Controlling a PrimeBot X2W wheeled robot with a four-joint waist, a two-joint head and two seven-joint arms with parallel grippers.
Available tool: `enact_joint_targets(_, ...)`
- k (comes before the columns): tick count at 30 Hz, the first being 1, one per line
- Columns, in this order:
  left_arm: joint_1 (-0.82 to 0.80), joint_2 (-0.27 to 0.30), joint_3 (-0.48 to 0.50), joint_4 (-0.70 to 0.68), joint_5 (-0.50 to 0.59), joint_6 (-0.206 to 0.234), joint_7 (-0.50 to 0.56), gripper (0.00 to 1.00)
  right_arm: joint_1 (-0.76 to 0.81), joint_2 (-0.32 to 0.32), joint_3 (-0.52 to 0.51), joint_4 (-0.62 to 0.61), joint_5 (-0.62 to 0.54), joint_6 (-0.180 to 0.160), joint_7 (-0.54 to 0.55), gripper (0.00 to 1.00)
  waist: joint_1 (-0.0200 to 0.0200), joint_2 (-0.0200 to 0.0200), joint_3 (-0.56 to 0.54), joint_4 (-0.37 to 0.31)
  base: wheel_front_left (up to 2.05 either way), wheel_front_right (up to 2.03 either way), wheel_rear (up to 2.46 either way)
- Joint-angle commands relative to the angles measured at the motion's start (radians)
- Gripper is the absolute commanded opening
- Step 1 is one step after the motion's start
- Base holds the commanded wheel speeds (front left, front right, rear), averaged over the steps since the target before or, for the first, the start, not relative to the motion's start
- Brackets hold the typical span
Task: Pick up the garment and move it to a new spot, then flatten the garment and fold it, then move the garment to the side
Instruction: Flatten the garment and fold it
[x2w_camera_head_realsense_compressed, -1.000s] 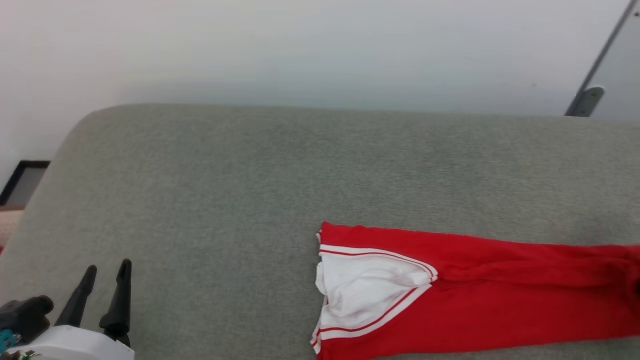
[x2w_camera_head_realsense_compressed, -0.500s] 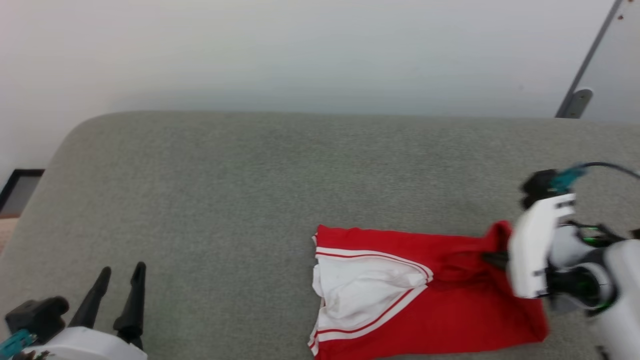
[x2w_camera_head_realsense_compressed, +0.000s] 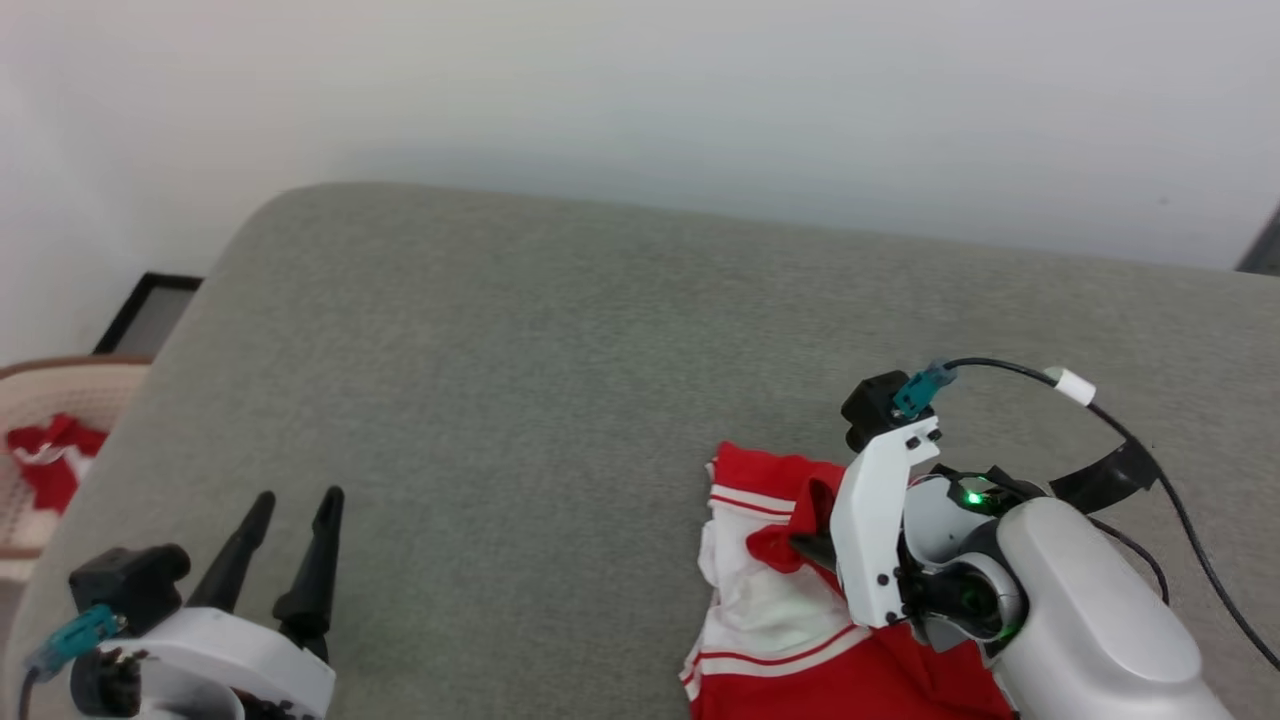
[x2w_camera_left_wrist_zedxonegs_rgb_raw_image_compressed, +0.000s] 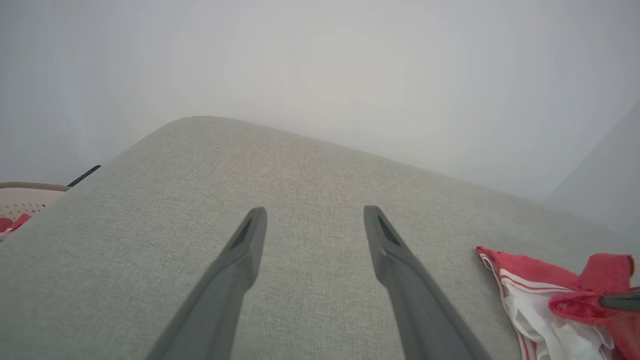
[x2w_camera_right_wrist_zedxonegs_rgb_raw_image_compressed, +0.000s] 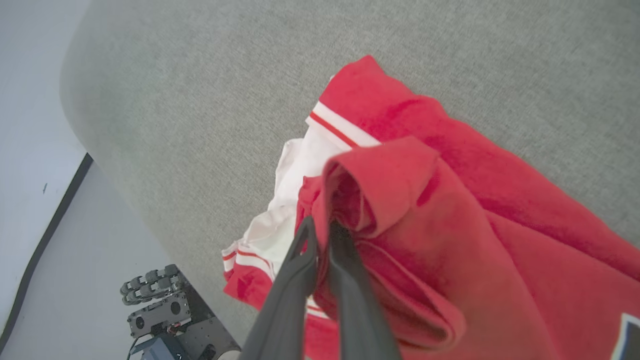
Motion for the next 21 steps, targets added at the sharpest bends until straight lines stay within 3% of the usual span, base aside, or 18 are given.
enact_joint_targets(1, -0.009, -0.007, -0.003, 0.003, 0.003, -0.005, -0.002, 1.00, -0.014, 0.006, 0.007, 0.013, -0.011, -0.002, -0.010, 0.00, 0.0000, 0.0000, 0.009, 0.030, 0.00, 0.00, 0.00)
enact_joint_targets(4, -0.018, -0.013, -0.007, 0.015, 0.005, -0.006, -0.006, 1.00, -0.036, 0.023, 0.023, 0.082, -0.025, -0.002, -0.057, 0.00, 0.0000, 0.0000, 0.013, 0.038, 0.00, 0.00, 0.00)
enact_joint_targets(5, -0.020, -0.016, -0.007, 0.019, 0.004, -0.007, -0.008, 1.00, -0.044, 0.026, 0.025, 0.106, -0.027, -0.002, -0.072, 0.40, 0.0000, 0.0000, 0.013, 0.039, 0.00, 0.00, 0.00)
enact_joint_targets(6, -0.021, -0.018, -0.008, 0.023, 0.004, -0.008, -0.008, 1.00, -0.050, 0.030, 0.029, 0.123, -0.027, -0.002, -0.084, 0.91, 0.0000, 0.0000, 0.014, 0.039, 0.00, 0.00, 0.00)
enact_joint_targets(7, -0.020, -0.018, -0.006, 0.027, 0.003, -0.009, -0.010, 1.00, -0.054, 0.034, 0.031, 0.139, -0.022, -0.002, -0.093, 1.00, 0.0000, 0.0000, 0.014, 0.037, 0.00, 0.00, 0.00)
enact_joint_targets(13, -0.003, -0.012, 0.014, 0.040, -0.009, -0.011, -0.020, 1.00, -0.080, 0.020, 0.061, 0.148, 0.027, -0.002, -0.125, 1.00, 0.0000, 0.0000, 0.008, -0.001, 0.00, 0.00, 0.00)
enact_joint_targets(21, 0.021, -0.002, 0.037, 0.032, -0.012, -0.010, -0.028, 1.00, -0.045, -0.076, 0.070, 0.033, 0.101, -0.002, -0.201, 1.00, 0.0000, 0.0000, -0.001, -0.071, 0.00, 0.00, 0.00)
